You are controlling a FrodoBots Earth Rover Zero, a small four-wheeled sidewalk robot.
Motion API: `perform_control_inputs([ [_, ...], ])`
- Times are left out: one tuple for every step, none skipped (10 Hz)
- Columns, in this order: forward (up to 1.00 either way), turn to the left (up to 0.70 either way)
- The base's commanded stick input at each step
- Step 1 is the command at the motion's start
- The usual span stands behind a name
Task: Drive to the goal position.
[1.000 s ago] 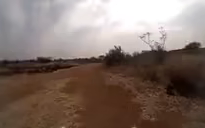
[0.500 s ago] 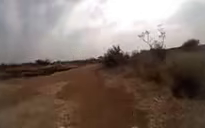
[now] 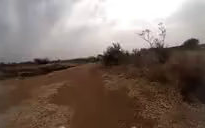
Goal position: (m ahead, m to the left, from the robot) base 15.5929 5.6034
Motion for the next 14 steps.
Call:
perform_control_inputs([
  [0.50, 0.15],
  [0.50, 0.00],
  [0.50, 0.00],
  [0.50, 0.00],
  [0.50, 0.00],
  [0.50, 0.00],
  [0.50, 0.00],
  [0.50, 0.00],
  [0.50, 0.00],
  [0.50, 0.00],
  [0.50, 0.00],
  [0.50, 0.00],
  [0.50, 0.31],
  [0.50, 0.50],
])
